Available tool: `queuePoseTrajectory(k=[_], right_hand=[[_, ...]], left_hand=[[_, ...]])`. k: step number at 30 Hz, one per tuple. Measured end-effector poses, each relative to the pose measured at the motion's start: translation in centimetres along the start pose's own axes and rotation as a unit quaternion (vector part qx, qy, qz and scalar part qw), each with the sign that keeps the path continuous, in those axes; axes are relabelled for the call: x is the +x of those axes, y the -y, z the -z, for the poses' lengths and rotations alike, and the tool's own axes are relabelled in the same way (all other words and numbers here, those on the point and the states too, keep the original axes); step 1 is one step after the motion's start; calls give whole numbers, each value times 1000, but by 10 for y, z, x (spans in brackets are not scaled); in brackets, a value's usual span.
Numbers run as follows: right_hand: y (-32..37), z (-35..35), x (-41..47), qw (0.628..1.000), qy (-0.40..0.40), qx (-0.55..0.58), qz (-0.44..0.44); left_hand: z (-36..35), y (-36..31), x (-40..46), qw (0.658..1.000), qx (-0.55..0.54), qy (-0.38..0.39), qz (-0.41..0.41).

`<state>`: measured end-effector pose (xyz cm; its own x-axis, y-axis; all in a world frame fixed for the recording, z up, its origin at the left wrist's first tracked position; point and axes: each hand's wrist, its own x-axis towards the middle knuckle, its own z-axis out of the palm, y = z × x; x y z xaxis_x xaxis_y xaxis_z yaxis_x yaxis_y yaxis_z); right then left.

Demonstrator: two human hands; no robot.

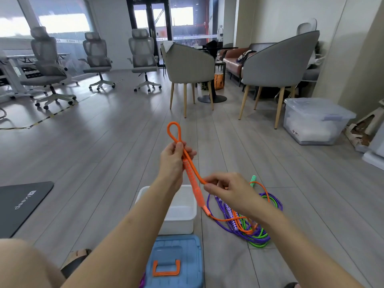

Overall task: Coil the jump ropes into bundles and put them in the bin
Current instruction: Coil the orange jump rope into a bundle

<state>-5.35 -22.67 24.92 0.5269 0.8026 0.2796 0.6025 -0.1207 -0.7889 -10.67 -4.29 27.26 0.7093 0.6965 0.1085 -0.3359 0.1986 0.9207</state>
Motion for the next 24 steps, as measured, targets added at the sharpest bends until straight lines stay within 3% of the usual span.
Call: queuePoseTrajectory(k=[3, 9, 14, 18, 24], right_hand=[[-6, 13, -6, 998, 58, -22, 1], [-14, 32, -1, 997, -1, -83, -1], [-3, 19, 5, 981, -27, -162, 101], [-3, 11, 5, 965, -63, -221, 129], [-5, 10, 4, 957, -123, -218, 146]], left_hand=[[15, -11, 14, 999, 39, -13, -27], [14, -8, -3, 991, 125, 42, -29], [-2, 1, -30, 975, 188, 114, -1], [-10, 8, -42, 956, 252, 151, 4], [-20, 13, -51, 933, 300, 198, 33]])
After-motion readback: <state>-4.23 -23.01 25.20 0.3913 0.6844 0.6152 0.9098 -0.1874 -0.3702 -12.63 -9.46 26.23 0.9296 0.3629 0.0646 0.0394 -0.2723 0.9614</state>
